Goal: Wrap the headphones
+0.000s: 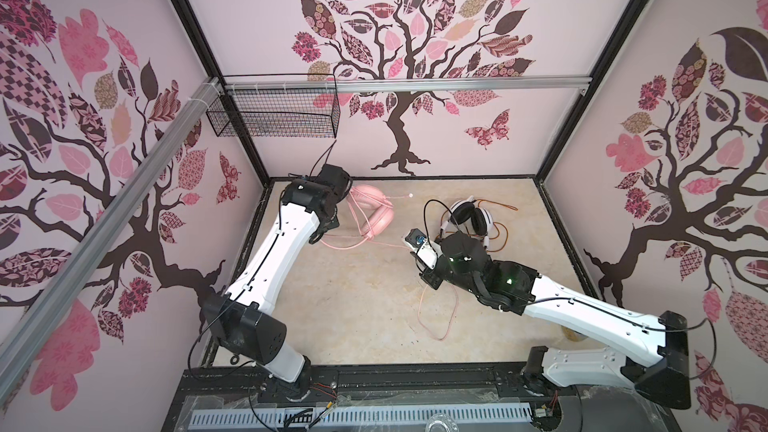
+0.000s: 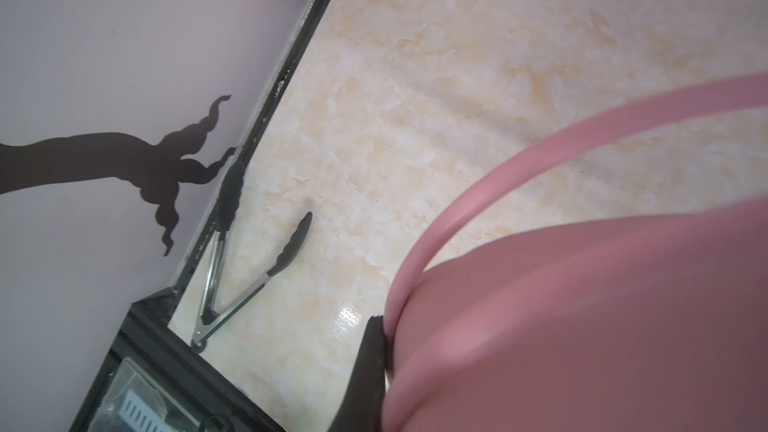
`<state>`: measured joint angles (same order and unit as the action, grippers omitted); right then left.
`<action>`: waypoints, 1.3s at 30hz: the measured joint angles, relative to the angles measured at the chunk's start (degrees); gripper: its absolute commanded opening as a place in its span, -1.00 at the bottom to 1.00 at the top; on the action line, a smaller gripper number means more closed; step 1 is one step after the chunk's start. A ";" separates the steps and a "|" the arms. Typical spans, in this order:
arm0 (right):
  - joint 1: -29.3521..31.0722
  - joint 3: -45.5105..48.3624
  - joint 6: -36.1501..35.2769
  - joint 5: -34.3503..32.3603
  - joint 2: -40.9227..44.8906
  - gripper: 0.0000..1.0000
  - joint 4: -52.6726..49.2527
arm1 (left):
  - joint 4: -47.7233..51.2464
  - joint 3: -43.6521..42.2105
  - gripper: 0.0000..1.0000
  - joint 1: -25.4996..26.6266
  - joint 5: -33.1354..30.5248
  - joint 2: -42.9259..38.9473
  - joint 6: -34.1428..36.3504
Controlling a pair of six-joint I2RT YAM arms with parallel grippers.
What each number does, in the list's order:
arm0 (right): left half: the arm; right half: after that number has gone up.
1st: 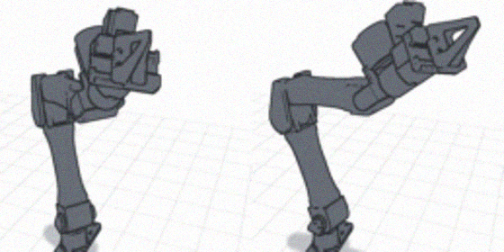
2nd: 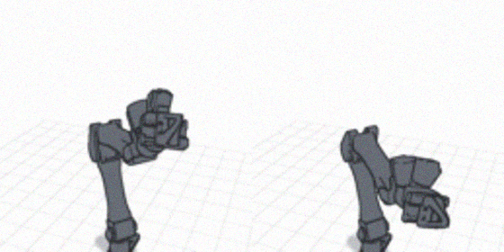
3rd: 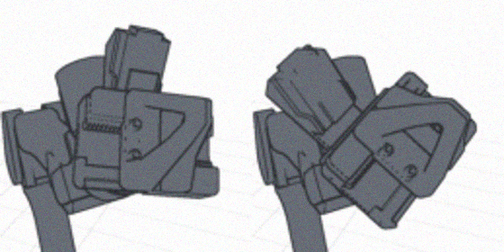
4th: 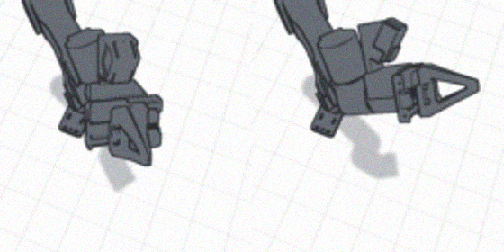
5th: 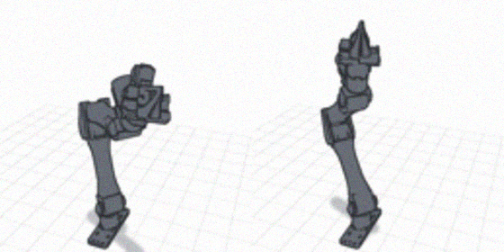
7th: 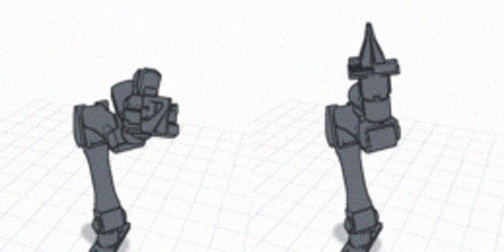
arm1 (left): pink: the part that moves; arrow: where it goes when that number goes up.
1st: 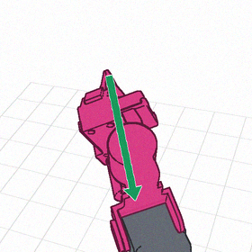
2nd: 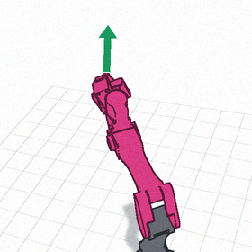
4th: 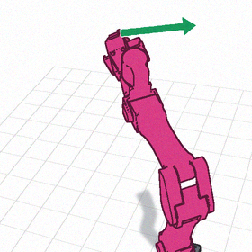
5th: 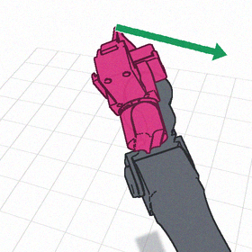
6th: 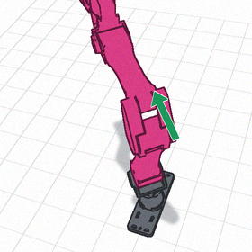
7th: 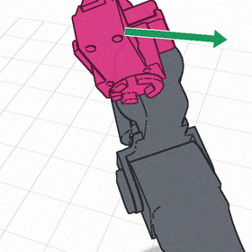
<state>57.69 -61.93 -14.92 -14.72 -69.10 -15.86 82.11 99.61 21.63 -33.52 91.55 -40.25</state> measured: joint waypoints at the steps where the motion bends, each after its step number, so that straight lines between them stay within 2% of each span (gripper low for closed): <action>1: 0.00 -0.20 -1.05 -1.05 0.00 -0.88 -0.24 | 0.85 0.31 -1.00 1.38 -1.77 0.68 -0.46; 6: 0.22 -0.63 -7.85 -9.25 -0.55 -0.84 -0.35 | 6.56 2.38 -1.00 9.20 -11.19 3.30 -2.97; 11: 0.55 -1.27 -15.02 -19.67 -2.78 -0.79 2.84 | 10.03 6.49 -1.00 13.60 -19.98 6.69 -7.17; 12: 0.57 -1.27 -16.26 -21.53 -3.08 -0.68 3.87 | 9.97 6.82 -1.00 14.03 -21.29 7.15 -7.91; 17: 0.33 -1.90 -22.14 -30.03 -3.30 -0.39 10.56 | 12.33 6.78 -1.00 14.27 -26.27 8.22 -8.61; 21: -0.31 -3.50 -25.35 -33.29 -3.30 -0.37 14.19 | 12.85 6.23 -1.00 14.32 -27.82 7.98 -8.70; 24: -1.18 -5.31 -25.64 -33.29 -3.28 -0.27 14.88 | 12.92 4.20 -1.00 14.34 -28.09 6.86 -8.04; 28: -4.31 -7.93 -18.95 -28.87 -3.06 -0.10 11.52 | 13.62 2.21 -1.00 14.29 -28.04 4.37 -7.06; 31: -9.75 -7.45 -8.81 -21.75 -1.62 -0.08 7.91 | 13.79 2.27 -1.00 14.10 -27.98 2.62 -7.06; 36: -26.12 2.47 13.64 -2.93 3.69 -0.03 5.77 | 13.03 2.54 -1.00 13.44 -24.70 -1.14 -4.81; 39: -31.91 9.49 23.89 8.66 3.87 0.07 6.19 | 10.45 3.06 -1.00 13.11 -19.89 -5.40 -1.49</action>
<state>25.78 -52.45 8.97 -6.07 -65.23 -9.67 92.55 102.67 34.74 -53.41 86.15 -41.74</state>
